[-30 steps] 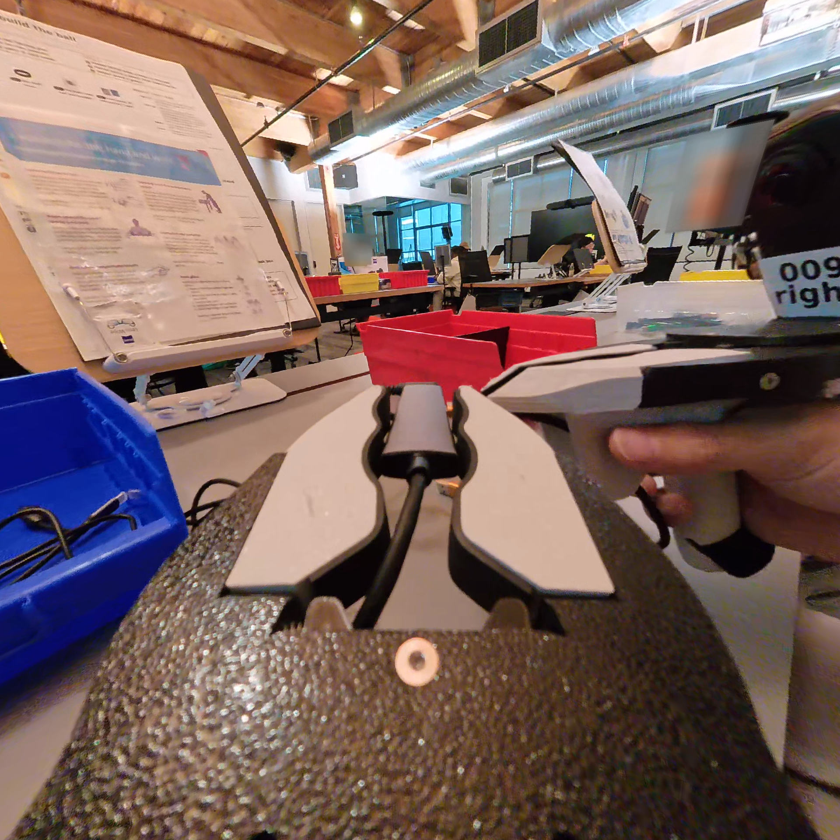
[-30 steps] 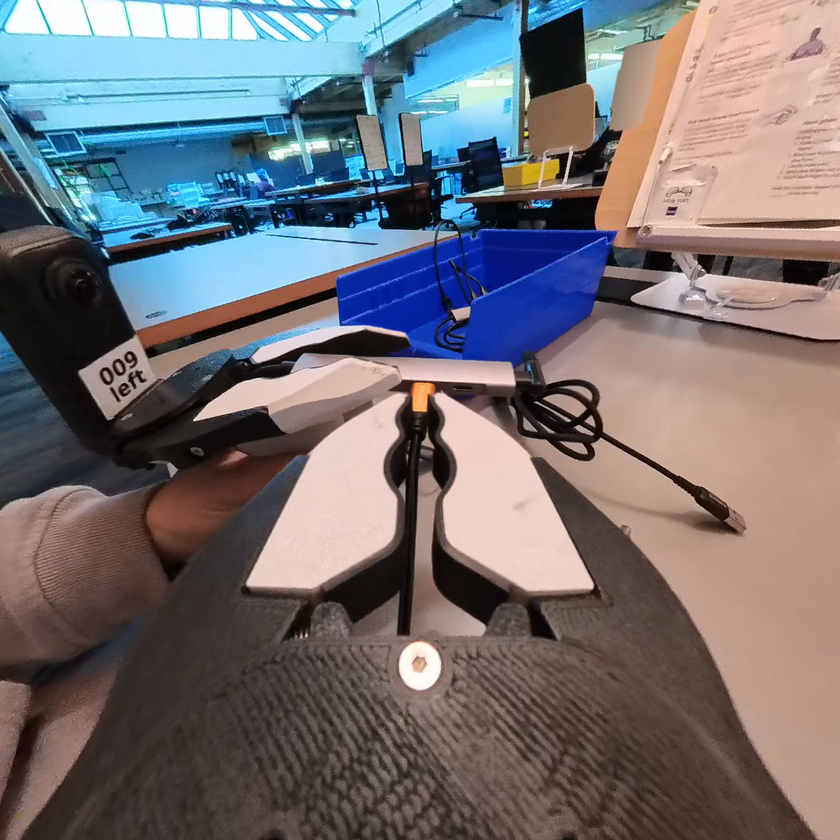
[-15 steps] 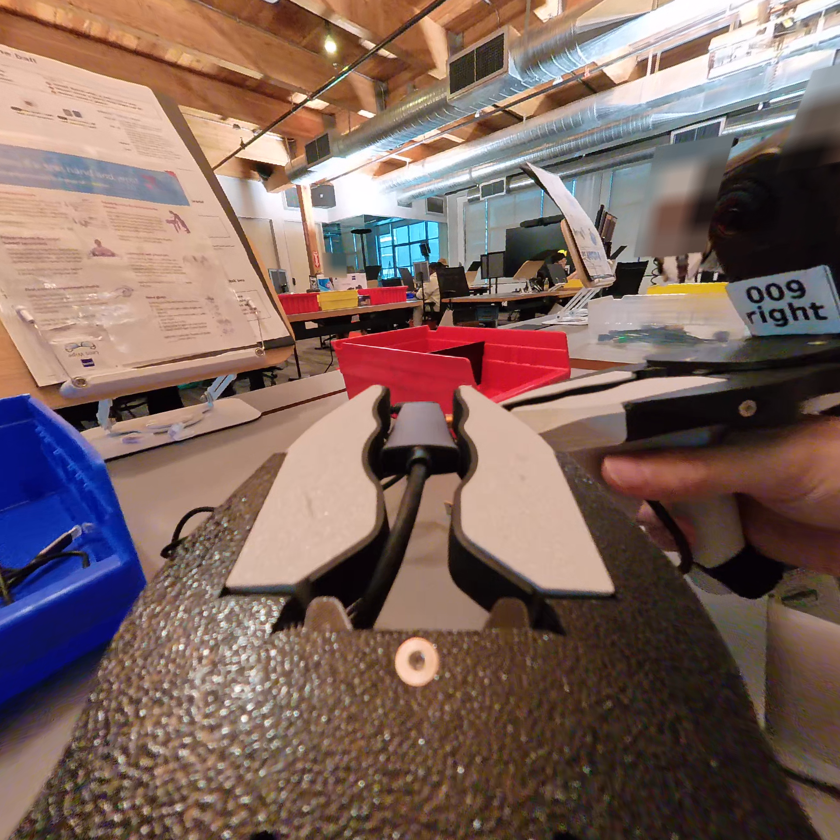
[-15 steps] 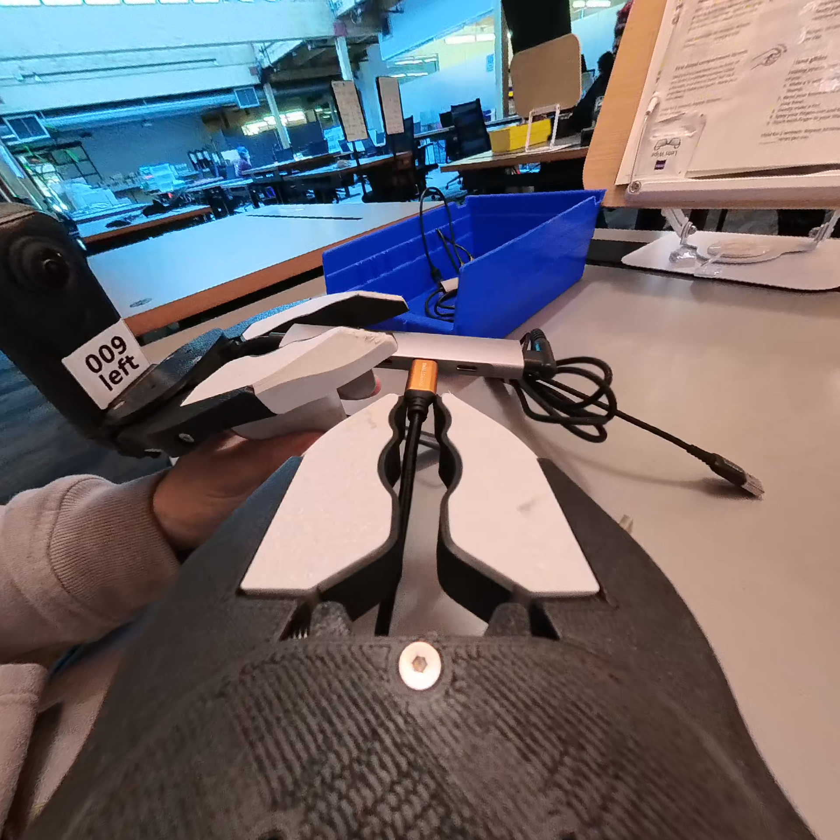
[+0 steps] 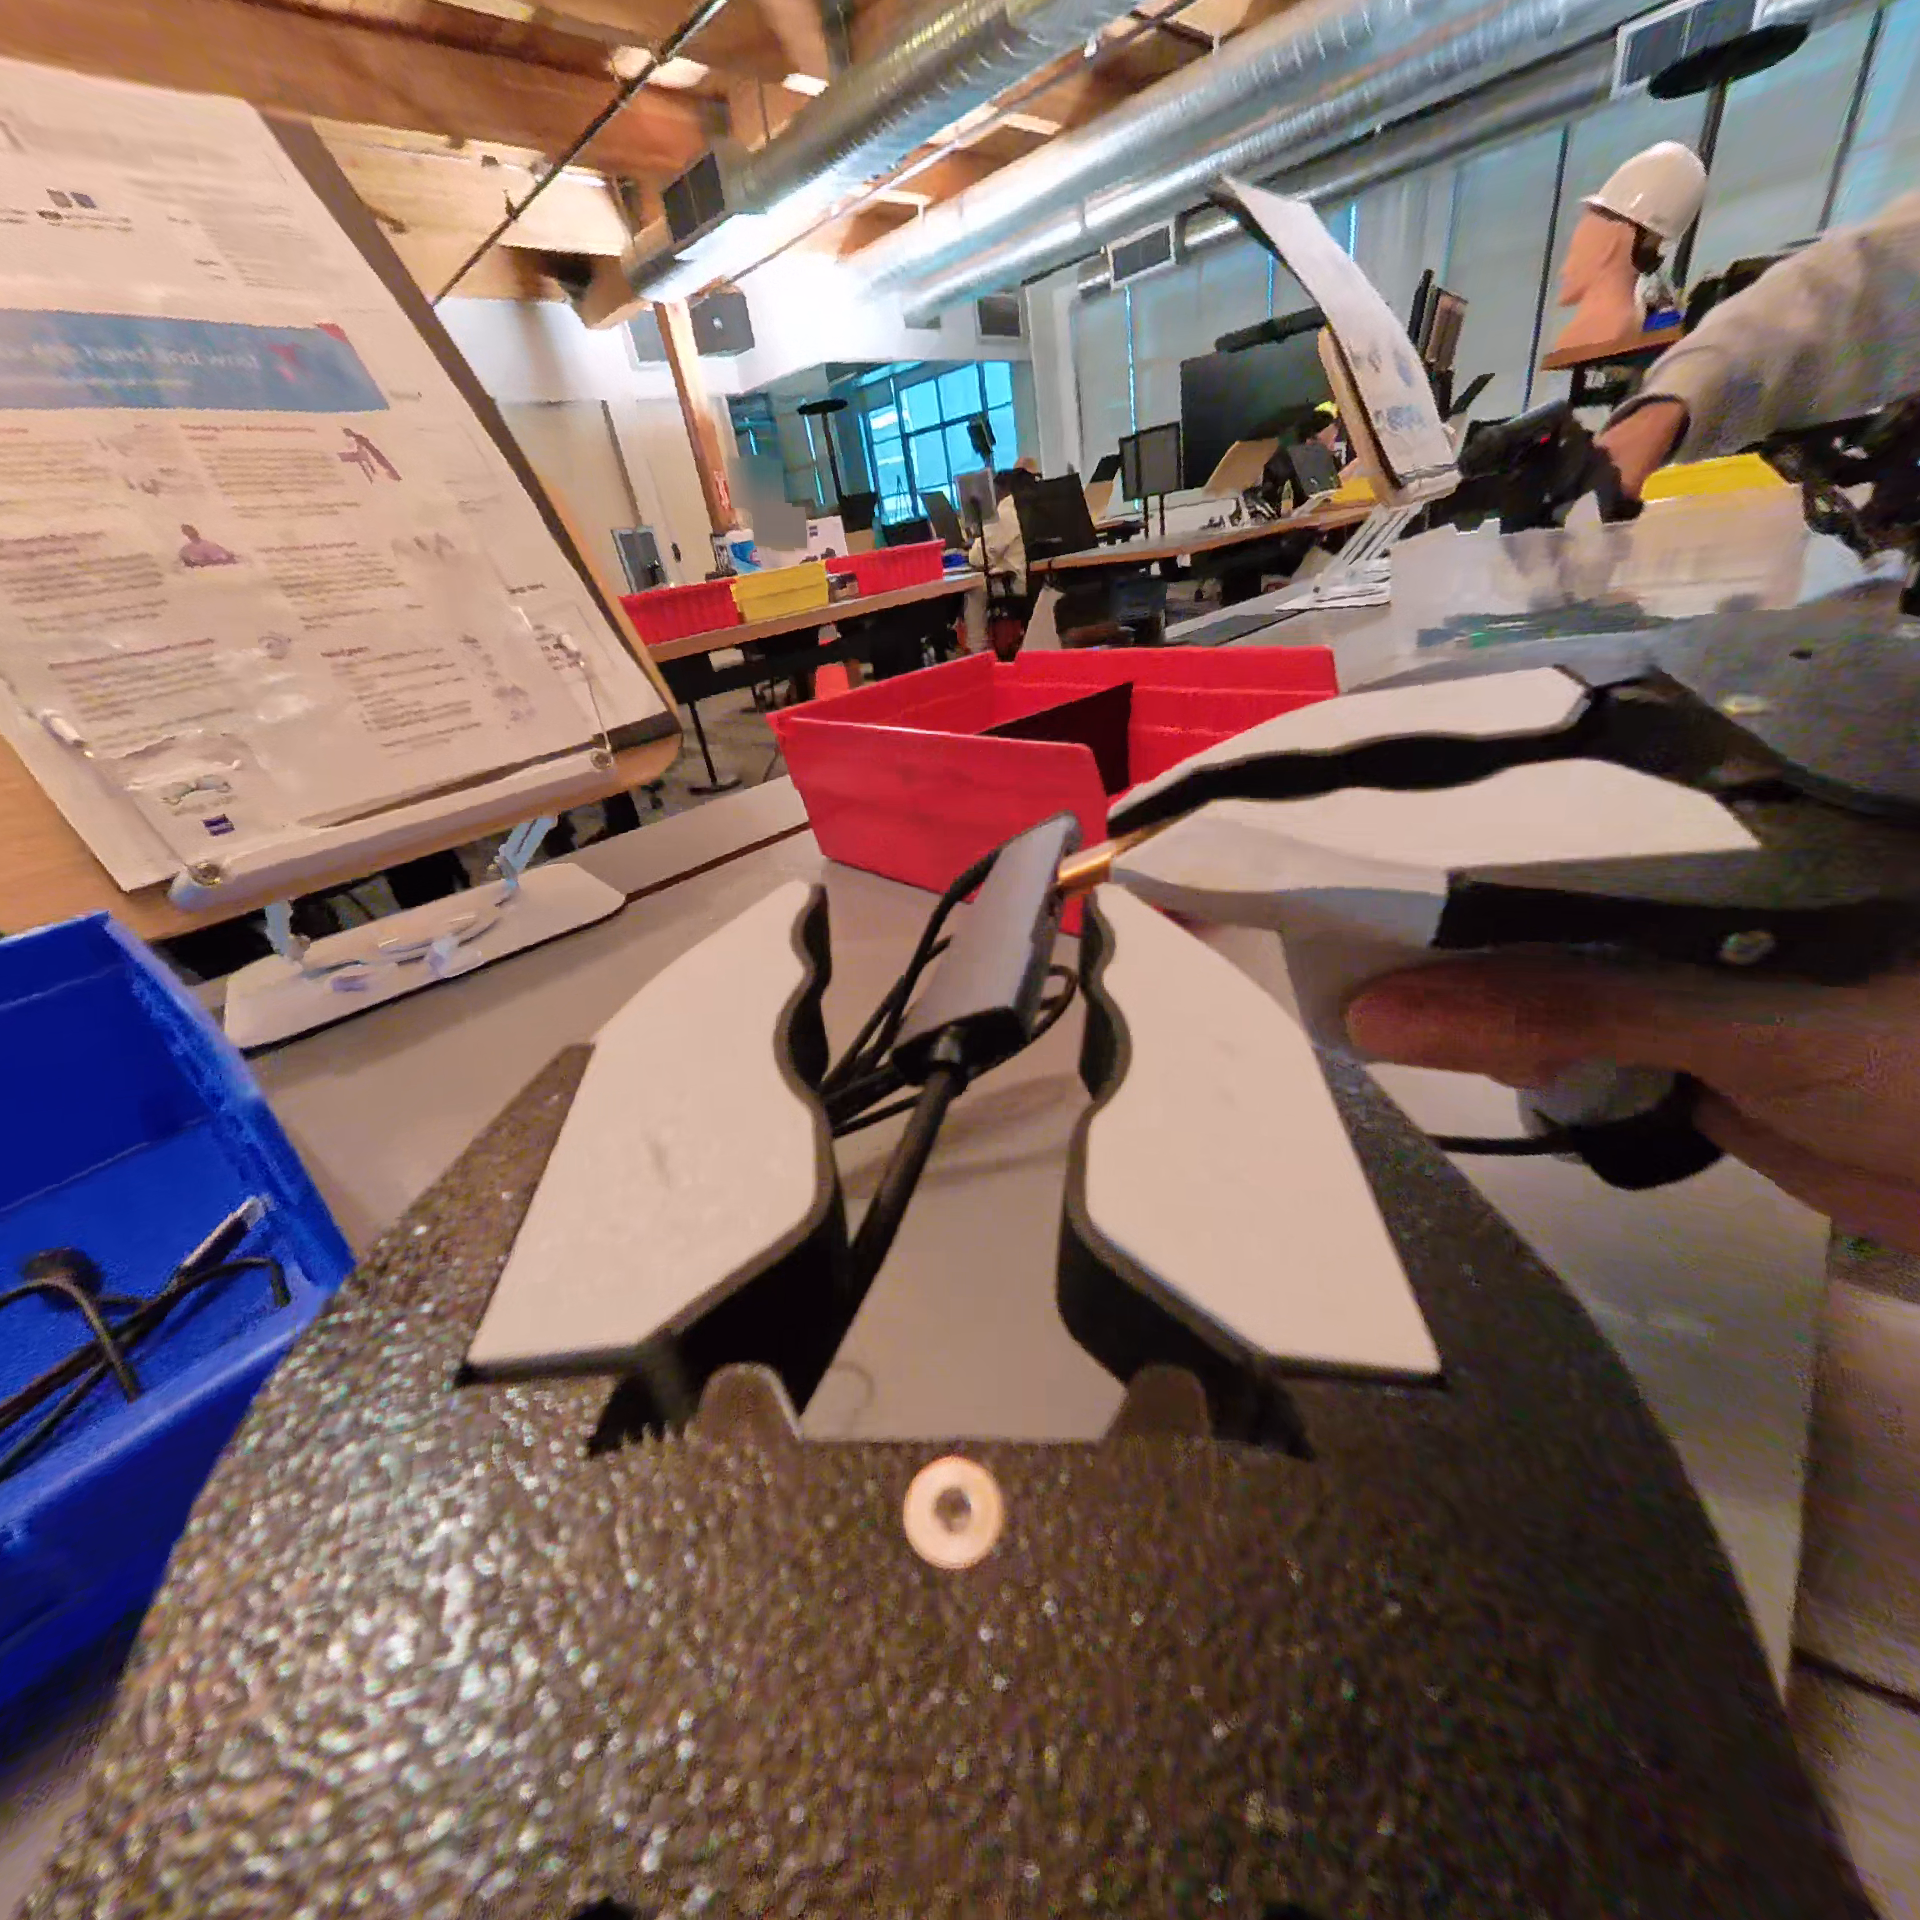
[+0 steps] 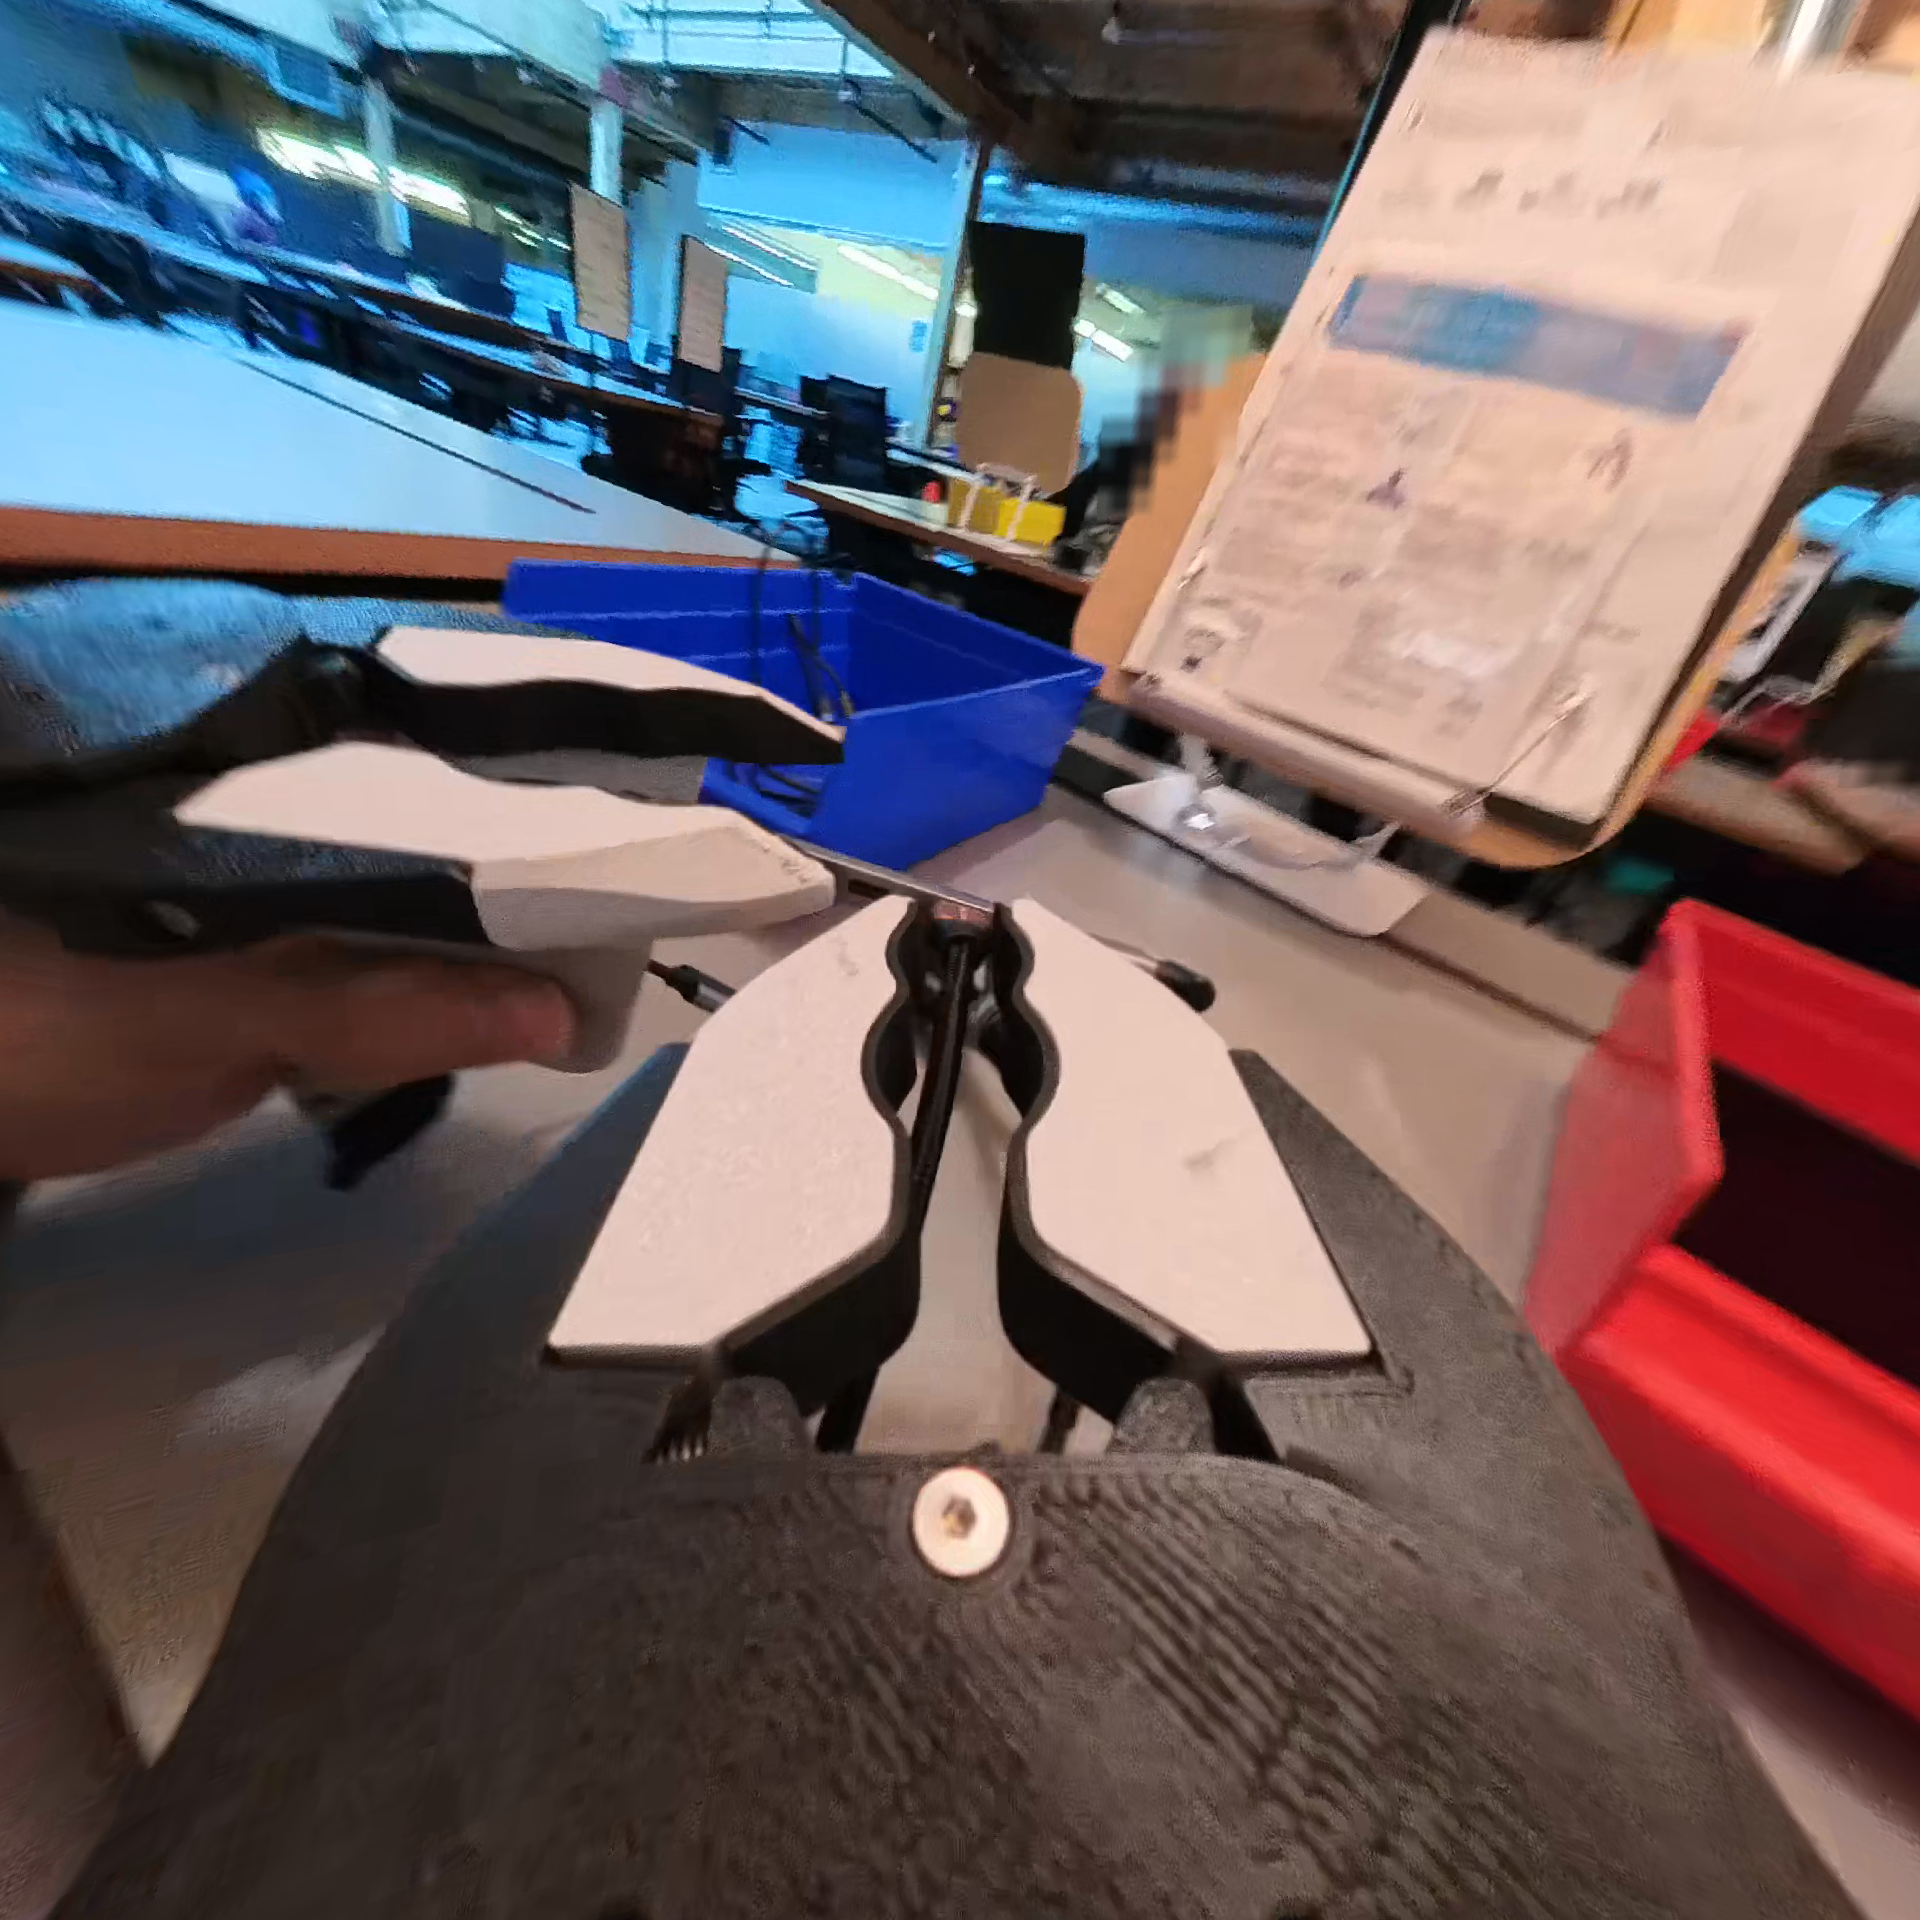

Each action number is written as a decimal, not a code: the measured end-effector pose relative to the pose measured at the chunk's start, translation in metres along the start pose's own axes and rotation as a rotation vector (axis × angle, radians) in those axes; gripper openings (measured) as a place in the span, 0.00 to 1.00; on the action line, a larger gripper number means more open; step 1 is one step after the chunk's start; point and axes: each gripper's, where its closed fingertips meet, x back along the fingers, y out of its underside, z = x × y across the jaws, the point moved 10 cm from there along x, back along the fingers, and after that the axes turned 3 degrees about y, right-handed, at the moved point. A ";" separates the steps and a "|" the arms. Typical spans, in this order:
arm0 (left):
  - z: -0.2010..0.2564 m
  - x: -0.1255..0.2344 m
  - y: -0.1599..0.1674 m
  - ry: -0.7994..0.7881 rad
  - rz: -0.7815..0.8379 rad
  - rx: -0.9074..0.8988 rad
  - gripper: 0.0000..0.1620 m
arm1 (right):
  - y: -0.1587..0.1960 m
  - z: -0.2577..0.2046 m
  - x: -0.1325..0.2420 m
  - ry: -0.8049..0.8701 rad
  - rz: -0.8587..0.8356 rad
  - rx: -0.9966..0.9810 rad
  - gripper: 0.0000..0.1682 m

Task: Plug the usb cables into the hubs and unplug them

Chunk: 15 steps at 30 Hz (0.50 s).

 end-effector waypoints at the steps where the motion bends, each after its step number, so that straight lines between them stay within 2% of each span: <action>1: -0.001 0.000 -0.002 0.020 -0.015 0.035 0.29 | -0.002 -0.001 0.001 0.022 0.014 0.056 0.07; 5: -0.006 -0.004 -0.001 0.168 -0.144 0.203 0.21 | -0.003 -0.007 0.003 0.043 0.045 0.243 0.07; 6: -0.007 -0.005 -0.001 0.200 -0.193 0.256 0.23 | -0.003 -0.008 0.004 0.046 0.051 0.261 0.07; 10: -0.013 -0.005 0.000 0.277 -0.254 0.420 0.24 | -0.001 -0.009 0.007 0.033 0.073 0.246 0.07; 13: -0.015 -0.006 0.006 0.318 -0.257 0.585 0.17 | -0.001 -0.008 0.006 0.018 0.062 0.215 0.07; 15: -0.015 -0.008 0.010 0.350 -0.269 0.689 0.16 | 0.000 -0.008 0.006 0.022 0.060 0.217 0.07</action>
